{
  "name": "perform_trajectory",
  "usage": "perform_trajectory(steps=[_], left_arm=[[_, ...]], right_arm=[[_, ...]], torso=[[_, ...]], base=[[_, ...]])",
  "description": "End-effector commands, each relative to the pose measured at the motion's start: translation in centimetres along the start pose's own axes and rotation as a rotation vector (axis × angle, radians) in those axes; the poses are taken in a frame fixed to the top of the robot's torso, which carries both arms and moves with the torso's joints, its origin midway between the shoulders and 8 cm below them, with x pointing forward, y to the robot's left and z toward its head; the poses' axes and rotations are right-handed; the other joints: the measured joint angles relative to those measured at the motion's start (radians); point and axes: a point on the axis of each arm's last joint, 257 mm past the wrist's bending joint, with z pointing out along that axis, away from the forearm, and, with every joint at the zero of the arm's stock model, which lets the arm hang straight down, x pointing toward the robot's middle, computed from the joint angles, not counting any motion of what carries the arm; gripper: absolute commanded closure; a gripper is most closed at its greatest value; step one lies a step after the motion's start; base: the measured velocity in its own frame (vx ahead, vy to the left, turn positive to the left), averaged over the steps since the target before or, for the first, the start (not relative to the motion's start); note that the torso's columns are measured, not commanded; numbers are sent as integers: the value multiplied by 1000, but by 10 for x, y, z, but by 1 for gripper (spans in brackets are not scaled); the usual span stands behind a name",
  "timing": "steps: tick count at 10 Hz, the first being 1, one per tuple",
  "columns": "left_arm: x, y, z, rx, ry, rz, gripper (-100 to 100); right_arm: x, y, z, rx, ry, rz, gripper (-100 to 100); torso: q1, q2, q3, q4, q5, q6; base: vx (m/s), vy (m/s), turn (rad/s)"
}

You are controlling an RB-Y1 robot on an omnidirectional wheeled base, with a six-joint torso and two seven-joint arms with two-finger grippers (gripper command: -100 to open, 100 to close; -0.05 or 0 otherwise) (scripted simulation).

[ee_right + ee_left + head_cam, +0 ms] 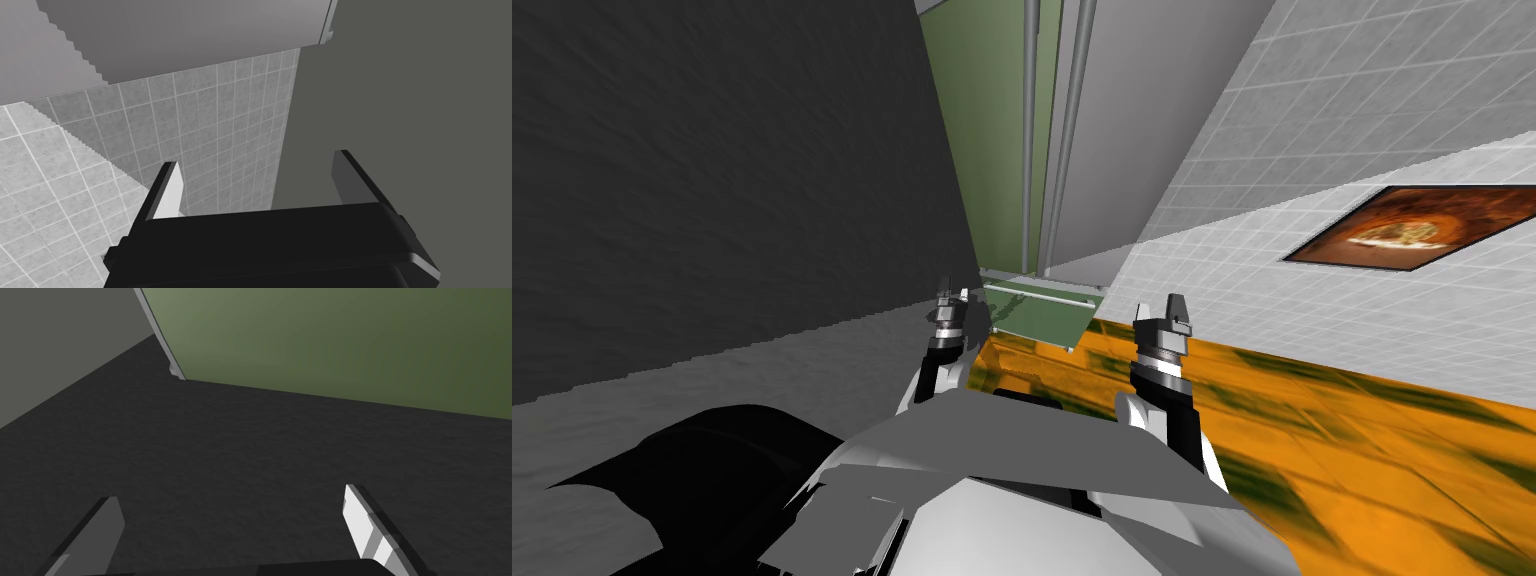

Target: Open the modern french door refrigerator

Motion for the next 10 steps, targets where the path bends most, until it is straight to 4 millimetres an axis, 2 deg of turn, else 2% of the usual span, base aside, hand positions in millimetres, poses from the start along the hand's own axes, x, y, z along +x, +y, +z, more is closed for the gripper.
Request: perform_trajectory(steps=[1,9,10], left_arm=[[0,0,0,0,0,0,0],[0,0,0,0,0,0,0],[5,4,-1,-2,43,19,-100]], right_arm=[[0,0,0,0,0,0,0],[0,0,0,0,0,0,0],[0,0,0,0,0,0,0]], torso=[[0,40,-82,41,0,0],[0,618,-1234,617,0,0],[0,691,-1382,691,0,0]], base=[[0,0,0],[0,0,0],[26,17,-13]])
